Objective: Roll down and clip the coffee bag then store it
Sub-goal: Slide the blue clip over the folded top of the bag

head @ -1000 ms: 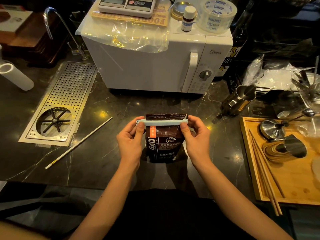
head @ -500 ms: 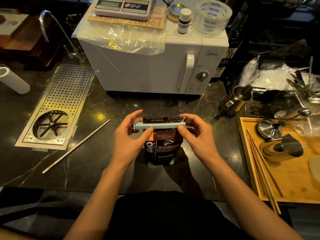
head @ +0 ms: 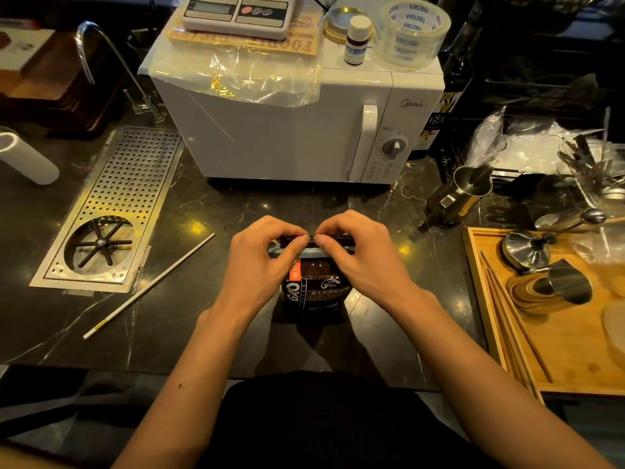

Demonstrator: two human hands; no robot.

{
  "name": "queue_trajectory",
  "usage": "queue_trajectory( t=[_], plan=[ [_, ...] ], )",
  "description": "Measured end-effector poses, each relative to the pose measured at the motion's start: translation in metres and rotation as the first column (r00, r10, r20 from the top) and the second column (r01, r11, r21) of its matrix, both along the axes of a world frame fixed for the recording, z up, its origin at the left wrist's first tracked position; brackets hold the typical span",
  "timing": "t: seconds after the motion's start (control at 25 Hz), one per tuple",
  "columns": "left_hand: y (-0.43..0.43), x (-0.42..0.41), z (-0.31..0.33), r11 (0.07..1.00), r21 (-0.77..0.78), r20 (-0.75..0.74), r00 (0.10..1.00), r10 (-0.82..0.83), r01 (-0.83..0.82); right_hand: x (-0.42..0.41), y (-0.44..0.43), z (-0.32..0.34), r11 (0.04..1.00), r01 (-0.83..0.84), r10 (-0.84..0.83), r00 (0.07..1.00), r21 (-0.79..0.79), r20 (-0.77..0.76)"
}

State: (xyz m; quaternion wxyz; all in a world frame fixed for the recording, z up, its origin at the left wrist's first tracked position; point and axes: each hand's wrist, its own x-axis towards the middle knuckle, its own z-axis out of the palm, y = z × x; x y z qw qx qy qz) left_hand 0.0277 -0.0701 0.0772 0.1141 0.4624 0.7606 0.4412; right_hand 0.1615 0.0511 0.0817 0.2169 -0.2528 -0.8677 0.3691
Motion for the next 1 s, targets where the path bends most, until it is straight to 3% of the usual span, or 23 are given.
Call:
queue_trajectory(
  t=[0.2, 0.32, 0.48, 0.6, 0.68, 1.0],
  plan=[
    [-0.001, 0.001, -0.003, 0.999, 0.028, -0.022, 0.999, -0.045, 0.046, -0.002, -0.007, -0.004, 0.995, 0.046, -0.048, 0.999, 0.090, 0.019],
    [-0.003, 0.000, -0.007, 0.995, 0.048, -0.027, 0.996, -0.081, 0.082, -0.002, -0.008, -0.004, 0.998, 0.022, -0.022, 1.000, 0.054, 0.007],
    [-0.005, -0.004, -0.010, 0.997, 0.074, 0.086, 0.996, -0.009, 0.003, 0.004, -0.002, -0.003, 0.997, 0.048, -0.051, 0.998, -0.061, -0.049],
    [-0.006, 0.001, -0.014, 0.988, 0.093, 0.272, 0.958, 0.091, -0.120, 0.013, -0.001, -0.006, 0.973, 0.156, -0.167, 0.984, -0.170, -0.055],
    [-0.005, 0.006, -0.016, 0.976, 0.116, 0.382, 0.916, 0.126, -0.182, 0.010, -0.004, -0.008, 0.972, 0.178, -0.189, 0.980, -0.155, -0.057],
    [-0.006, 0.004, -0.022, 0.980, 0.108, 0.449, 0.888, 0.099, -0.164, 0.028, 0.008, -0.014, 0.922, 0.178, -0.215, 0.974, -0.344, -0.072]
  ],
)
